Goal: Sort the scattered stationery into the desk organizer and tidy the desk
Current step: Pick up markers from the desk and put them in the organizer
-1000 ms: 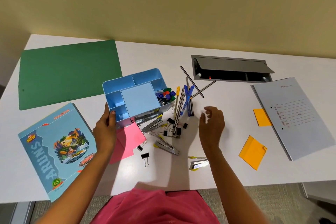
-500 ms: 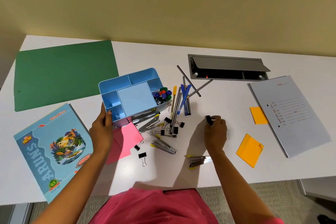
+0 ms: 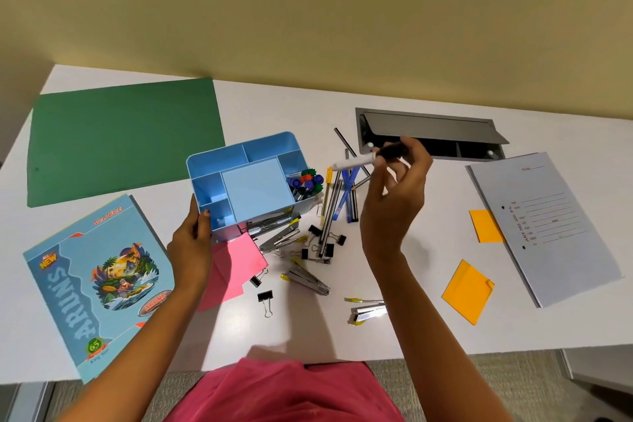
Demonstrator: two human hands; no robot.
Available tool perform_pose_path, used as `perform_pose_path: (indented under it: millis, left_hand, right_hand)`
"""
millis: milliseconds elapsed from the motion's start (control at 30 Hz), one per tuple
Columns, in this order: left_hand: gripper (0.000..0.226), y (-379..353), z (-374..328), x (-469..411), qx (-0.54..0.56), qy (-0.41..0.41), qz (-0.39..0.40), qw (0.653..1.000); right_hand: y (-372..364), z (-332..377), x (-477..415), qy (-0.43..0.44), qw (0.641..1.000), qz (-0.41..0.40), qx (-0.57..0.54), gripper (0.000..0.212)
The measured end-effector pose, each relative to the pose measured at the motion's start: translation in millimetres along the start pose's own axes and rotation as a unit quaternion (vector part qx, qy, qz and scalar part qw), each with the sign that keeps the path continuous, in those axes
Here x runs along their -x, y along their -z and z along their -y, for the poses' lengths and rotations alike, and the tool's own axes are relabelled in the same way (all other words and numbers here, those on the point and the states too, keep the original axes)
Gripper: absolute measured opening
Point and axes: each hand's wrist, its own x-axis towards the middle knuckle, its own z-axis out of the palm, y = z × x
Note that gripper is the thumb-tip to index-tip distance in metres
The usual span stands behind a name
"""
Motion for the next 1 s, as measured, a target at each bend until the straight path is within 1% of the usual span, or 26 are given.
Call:
perform_pose_path:
  millis: [133, 200, 300, 333, 400, 467, 500, 600, 667, 733, 800, 900, 933, 1000]
  left_hand:
    - [0.042, 0.8, 1.5, -1.1, 0.003, 0.0, -0.002, 1.0]
    - [0.043, 0.6, 1.2, -0.7, 0.004, 0.001, 0.001, 1.0]
    - [0.043, 0.1, 1.6, -0.7, 0.01, 0.008, 0.001, 1.0]
    - [0.043, 0.0, 2.6, -0.9, 0.012, 0.01, -0.001, 1.0]
    - [0.042, -0.2, 3.1, -1.5, 0.01, 0.013, -0.002, 1.0]
    - [0.042, -0.4, 2.1, -1.4, 0.006, 0.015, -0.004, 1.0]
    - [0.042, -0.4, 1.4, -1.1, 0.005, 0.014, -0.006, 1.0]
    - [0.042, 0.0, -1.4, 0.1, -0.002, 0.008, -0.008, 1.0]
    - [0.042, -0.1, -1.8, 0.4, -0.003, 0.006, -0.009, 1.0]
    - [0.042, -0.5, -0.7, 0.1, -0.001, 0.008, -0.011, 1.0]
    - [0.042, -0.9, 0.1, -0.4, -0.001, 0.01, -0.011, 1.0]
    - [0.042, -1.3, -1.1, 0.3, -0.002, 0.01, -0.01, 1.0]
    - [0.042, -1.4, -1.4, 0.3, -0.003, 0.01, -0.01, 1.0]
    - [0.042, -1.5, -0.8, 0.0, -0.004, 0.012, -0.01, 1.0]
  right_hand:
    - [-17.4, 20.3, -2.8, 0.03, 0.996, 0.048, -0.064, 0.036]
    - [-27.4, 20.3, 1.6, 0.046, 0.993, 0.081, -0.068, 0.038]
    - [-40.0, 14.7, 11.0, 0.019, 0.987, 0.141, -0.074, 0.031]
    - [-43.6, 12.1, 13.8, 0.028, 0.986, 0.153, -0.066, 0.029]
    - [-49.9, 7.5, 18.7, 0.09, 0.983, 0.154, -0.041, 0.024]
    - [-56.3, 0.0, 25.4, 0.178, 0.971, 0.158, -0.001, 0.019]
    - [-59.2, -4.8, 28.2, 0.196, 0.967, 0.161, 0.009, 0.017]
    - [-65.0, -12.0, 34.4, 0.194, 0.967, 0.165, 0.016, 0.013]
    - [-67.9, -17.8, 39.9, 0.211, 0.961, 0.179, 0.025, 0.007]
    - [-70.9, -23.3, 44.7, 0.213, 0.956, 0.201, 0.036, 0.016]
    - [-73.0, -29.1, 47.9, 0.194, 0.954, 0.221, 0.055, 0.022]
    - [-72.7, -32.8, 50.2, 0.131, 0.954, 0.257, 0.078, 0.026]
    - [-72.6, -33.5, 50.8, 0.133, 0.952, 0.264, 0.082, 0.029]
    - [-72.9, -36.1, 53.6, 0.172, 0.941, 0.272, 0.103, 0.032]
